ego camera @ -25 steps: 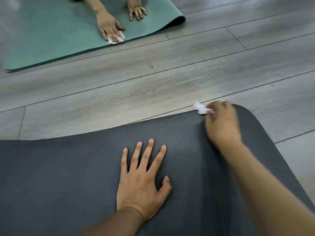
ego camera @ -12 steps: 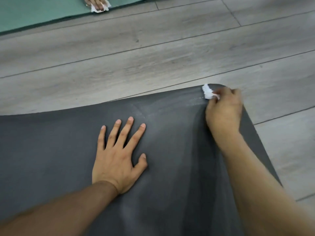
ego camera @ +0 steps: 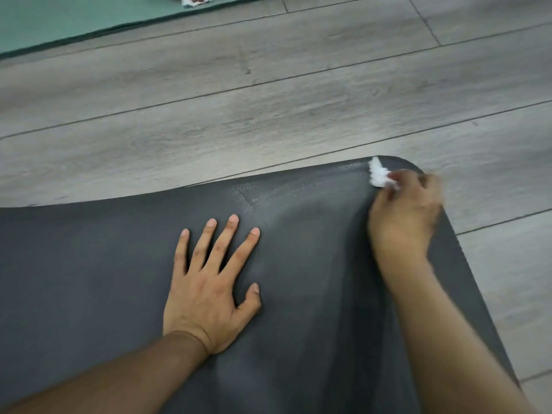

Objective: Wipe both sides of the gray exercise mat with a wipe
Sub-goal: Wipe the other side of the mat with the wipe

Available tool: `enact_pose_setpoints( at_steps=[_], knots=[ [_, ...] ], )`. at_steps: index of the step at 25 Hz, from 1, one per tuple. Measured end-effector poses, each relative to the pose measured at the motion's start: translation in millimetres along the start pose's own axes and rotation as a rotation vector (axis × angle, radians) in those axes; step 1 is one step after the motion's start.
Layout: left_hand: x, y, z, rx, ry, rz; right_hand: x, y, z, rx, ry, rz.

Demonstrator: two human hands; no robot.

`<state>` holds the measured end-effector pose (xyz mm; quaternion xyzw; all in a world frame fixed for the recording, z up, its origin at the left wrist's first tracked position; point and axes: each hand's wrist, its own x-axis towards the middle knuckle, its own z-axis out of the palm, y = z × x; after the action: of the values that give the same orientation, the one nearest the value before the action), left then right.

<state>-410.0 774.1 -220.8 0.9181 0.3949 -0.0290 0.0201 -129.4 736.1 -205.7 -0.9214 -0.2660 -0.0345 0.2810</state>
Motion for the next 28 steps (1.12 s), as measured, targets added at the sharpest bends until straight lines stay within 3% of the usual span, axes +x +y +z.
enact_pose_setpoints(
  at_steps=[4, 6, 7, 9, 12, 14, 17, 18, 19, 24, 26, 28],
  knots=[
    [0, -2, 4, 0.0, -0.006, 0.014, -73, -101, 50, 0.208, -0.434, -0.697],
    [1, -2, 4, 0.001, -0.002, 0.017, -63, -104, 58, 0.15, -0.435, -0.879],
    [1, -2, 4, 0.007, 0.0, 0.015, -43, -88, 57, 0.127, -0.33, -0.813],
    [0, -2, 3, 0.005, 0.01, 0.011, 3, -38, 38, 0.017, -0.128, -0.478],
    [1, -1, 2, 0.0, 0.014, 0.006, 48, 13, 9, -0.044, 0.013, -0.005],
    [1, -1, 2, 0.003, 0.007, 0.007, 20, -17, 23, -0.01, -0.026, -0.043],
    [0, -1, 3, 0.0, 0.01, 0.014, -63, -65, 32, 0.166, -0.292, -0.509],
    [0, -1, 3, 0.002, 0.011, 0.018, -73, -59, 26, 0.154, -0.328, -0.59],
    [0, 0, 3, -0.002, 0.014, 0.017, -66, -41, 18, 0.133, -0.29, -0.58],
    [1, 2, 3, -0.004, 0.028, 0.014, -6, 46, -22, -0.051, 0.068, -0.007],
    [2, 0, 3, -0.009, 0.02, 0.01, -27, 19, -10, -0.016, 0.086, -0.062],
    [2, -1, 4, 0.0, 0.008, 0.013, -74, -24, 7, 0.058, -0.04, -0.361]
  ],
)
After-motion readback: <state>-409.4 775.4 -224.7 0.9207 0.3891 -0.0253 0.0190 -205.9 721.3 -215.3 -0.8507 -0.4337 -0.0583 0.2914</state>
